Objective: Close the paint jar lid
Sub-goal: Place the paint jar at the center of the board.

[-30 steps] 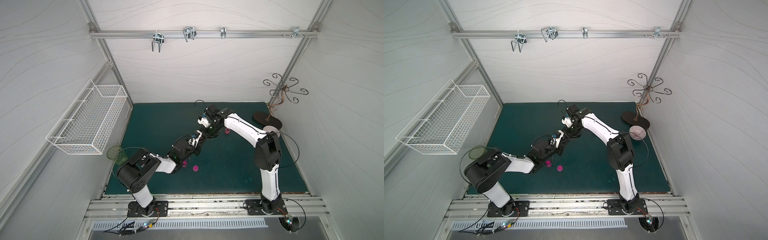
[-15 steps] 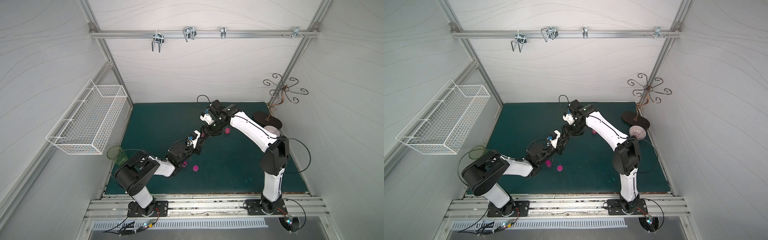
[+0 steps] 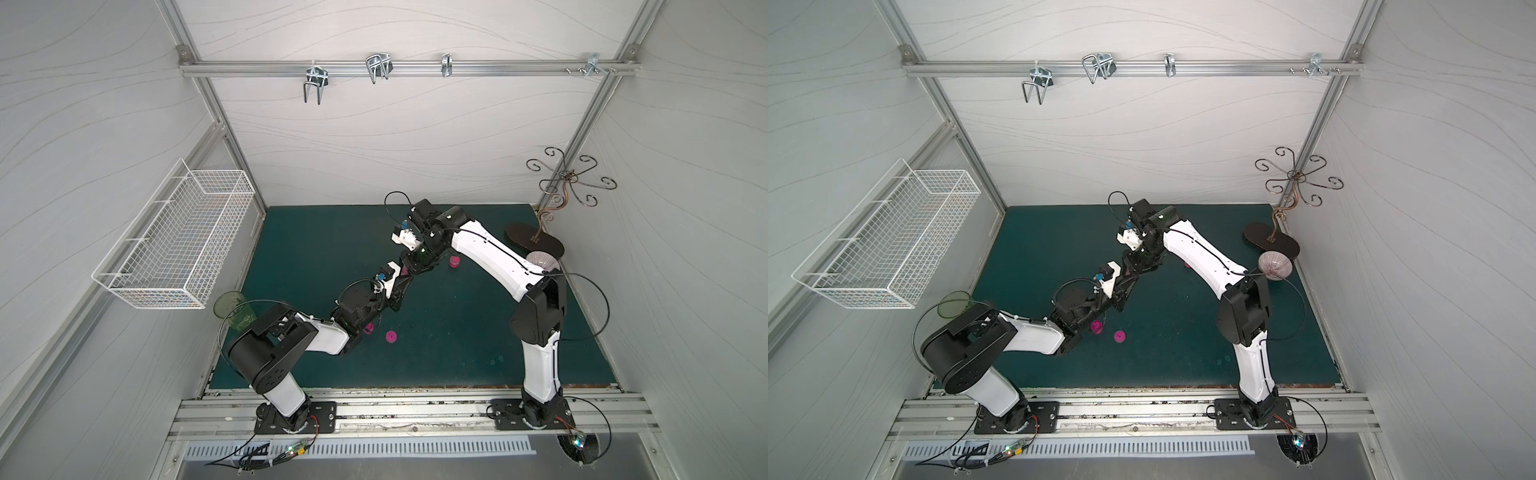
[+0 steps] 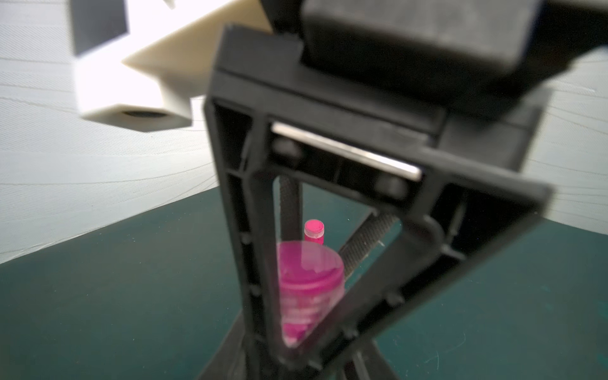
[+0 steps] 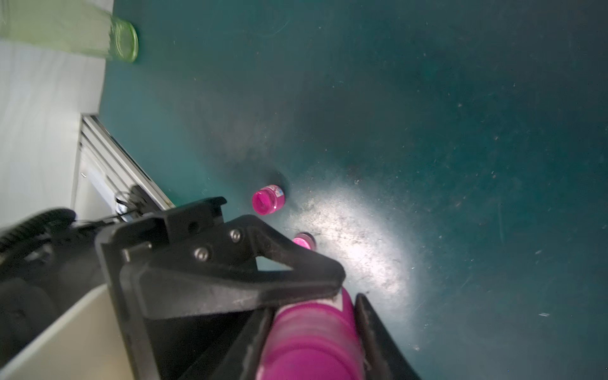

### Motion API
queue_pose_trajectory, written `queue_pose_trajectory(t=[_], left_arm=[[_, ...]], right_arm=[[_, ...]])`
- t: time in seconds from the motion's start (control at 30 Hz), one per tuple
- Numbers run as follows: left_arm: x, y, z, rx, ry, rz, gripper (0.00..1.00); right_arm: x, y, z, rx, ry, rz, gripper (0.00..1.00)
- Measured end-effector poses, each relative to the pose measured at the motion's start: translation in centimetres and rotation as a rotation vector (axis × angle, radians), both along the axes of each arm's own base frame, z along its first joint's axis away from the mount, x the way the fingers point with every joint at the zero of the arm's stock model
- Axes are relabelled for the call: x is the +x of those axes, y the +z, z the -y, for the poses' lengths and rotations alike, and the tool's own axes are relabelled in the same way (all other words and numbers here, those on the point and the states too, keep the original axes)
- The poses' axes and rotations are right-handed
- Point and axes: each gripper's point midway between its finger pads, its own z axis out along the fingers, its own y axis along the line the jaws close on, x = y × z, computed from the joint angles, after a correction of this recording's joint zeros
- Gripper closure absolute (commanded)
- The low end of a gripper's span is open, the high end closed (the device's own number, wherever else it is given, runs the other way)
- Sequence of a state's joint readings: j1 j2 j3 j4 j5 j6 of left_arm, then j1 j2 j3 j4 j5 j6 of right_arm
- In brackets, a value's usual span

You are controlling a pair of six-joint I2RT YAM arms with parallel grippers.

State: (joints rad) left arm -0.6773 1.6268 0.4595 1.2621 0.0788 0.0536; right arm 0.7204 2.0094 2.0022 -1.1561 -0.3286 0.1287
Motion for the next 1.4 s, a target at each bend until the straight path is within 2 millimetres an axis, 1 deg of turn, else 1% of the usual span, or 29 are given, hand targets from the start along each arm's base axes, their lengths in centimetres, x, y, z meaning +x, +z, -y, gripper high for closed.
queue_pose_trajectory(t=[0.07,0.1,0.17,0.2,0.23,0.27,0.3,0.33,0.4,0.5,0.57,0.63,0.7,0.83,0.9,1.0,1.07,1.1,1.13,1.17,1.27,1.3,1.37,1.4], left_arm=[[0.0,0.0,0.0,-0.001,0.001,-0.002,1.0],[0.0,0.0,0.0,-0.002,0.002,-0.003,0.89],[0.0,0.0,0.0,-0.004,0.006,-0.005,0.44],[0.0,0.0,0.0,-0.01,0.011,-0.009,0.3],[0.2,0.3,-0.2,-0.021,0.023,-0.012,0.21],[0.2,0.6,-0.5,-0.03,0.036,-0.015,0.15],[0.2,1.0,-0.7,-0.039,0.044,-0.022,0.06],[0.1,1.4,-1.0,-0.039,0.047,-0.033,0.0],[-0.3,2.2,-1.5,-0.043,0.053,-0.057,0.0],[-1.4,4.3,-2.6,-0.062,0.065,-0.08,0.0],[-2.4,5.7,-3.5,-0.082,0.07,-0.087,0.0],[-3.2,6.3,-4.3,-0.09,0.076,-0.104,0.0],[-3.9,6.3,-5.0,-0.091,0.085,-0.135,0.0],[-5.1,5.5,-5.9,-0.086,0.091,-0.208,0.0],[-5.6,5.0,-6.3,-0.083,0.095,-0.24,0.0],[-6.3,4.2,-6.9,-0.073,0.1,-0.28,0.0],[-6.6,3.8,-7.3,-0.067,0.105,-0.294,0.0],[-6.8,3.5,-7.4,-0.062,0.109,-0.301,0.0],[-6.9,3.3,-7.5,-0.058,0.112,-0.307,0.0],[-6.9,3.1,-7.6,-0.054,0.114,-0.312,0.0],[-6.9,2.8,-7.7,-0.044,0.121,-0.322,0.0],[-6.8,2.6,-7.8,-0.039,0.126,-0.325,0.0],[-6.8,2.4,-8.0,-0.03,0.14,-0.328,0.0],[-6.6,2.3,-8.2,-0.025,0.154,-0.33,0.0]], right_arm=[[0.0,0.0,0.1,-0.003,0.004,0.002,0.73],[0.0,0.0,0.1,-0.003,0.005,0.003,0.75],[0.0,-0.1,0.1,-0.007,0.005,0.007,0.76],[0.1,-0.1,0.2,-0.01,0.004,0.01,0.76],[0.2,-0.3,0.4,-0.022,0.0,0.012,0.76],[0.4,-0.5,0.8,-0.035,-0.006,0.016,0.75],[0.8,-0.8,1.2,-0.051,-0.018,0.022,0.74],[1.4,-1.1,1.8,-0.067,-0.034,0.031,0.74],[2.8,-1.8,3.5,-0.114,-0.075,0.057,0.74],[6.0,-3.7,7.0,-0.186,-0.172,0.08,0.73],[8.3,-5.3,9.1,-0.231,-0.232,0.102,0.73],[10.4,-6.9,10.5,-0.267,-0.281,0.121,0.73],[12.0,-8.8,11.1,-0.3,-0.306,0.14,0.73],[14.4,-12.2,10.7,-0.345,-0.319,0.161,0.71],[15.4,-13.6,10.5,-0.363,-0.323,0.173,0.7],[16.3,-15.2,10.4,-0.378,-0.329,0.187,0.64],[16.7,-15.8,10.3,-0.381,-0.337,0.19,0.54],[16.8,-16.0,10.3,-0.381,-0.34,0.191,0.47],[16.9,-15.9,10.2,-0.379,-0.342,0.192,0.43],[17.0,-15.9,10.1,-0.373,-0.343,0.195,0.42],[17.1,-15.6,9.5,-0.33,-0.357,0.184,0.33],[16.9,-15.3,9.4,-0.304,-0.362,0.179,0.32],[16.0,-14.3,9.3,-0.261,-0.366,0.165,0.3],[15.4,-13.2,9.2,-0.234,-0.366,0.164,0.29]])
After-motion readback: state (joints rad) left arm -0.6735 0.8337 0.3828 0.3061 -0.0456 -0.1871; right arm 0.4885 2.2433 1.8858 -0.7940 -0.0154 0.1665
